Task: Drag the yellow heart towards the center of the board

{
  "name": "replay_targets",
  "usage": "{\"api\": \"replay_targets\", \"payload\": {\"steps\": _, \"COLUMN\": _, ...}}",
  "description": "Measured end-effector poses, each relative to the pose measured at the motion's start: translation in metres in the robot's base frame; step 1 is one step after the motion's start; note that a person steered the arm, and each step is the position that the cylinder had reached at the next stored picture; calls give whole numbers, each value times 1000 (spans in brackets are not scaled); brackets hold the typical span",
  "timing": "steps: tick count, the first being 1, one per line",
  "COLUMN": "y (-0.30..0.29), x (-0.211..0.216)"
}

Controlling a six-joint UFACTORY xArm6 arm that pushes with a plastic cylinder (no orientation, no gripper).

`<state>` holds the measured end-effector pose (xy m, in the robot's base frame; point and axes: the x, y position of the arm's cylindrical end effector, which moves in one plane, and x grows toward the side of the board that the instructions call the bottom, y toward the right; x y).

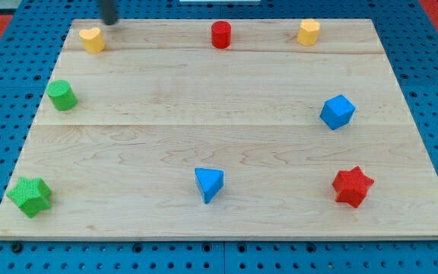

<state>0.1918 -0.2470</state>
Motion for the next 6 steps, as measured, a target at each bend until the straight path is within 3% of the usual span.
{"api": "replay_targets", "payload": {"steps": 1, "y": -55, "x": 15}}
{"api": "replay_targets", "payload": {"steps": 2, "y": -14, "x": 58}}
{"api": "replay_targets", "payload": {"steps": 4, "y": 5, "x": 41}}
{"api": "replay_targets", "payload": {"steps": 6, "y": 140, "x": 145}}
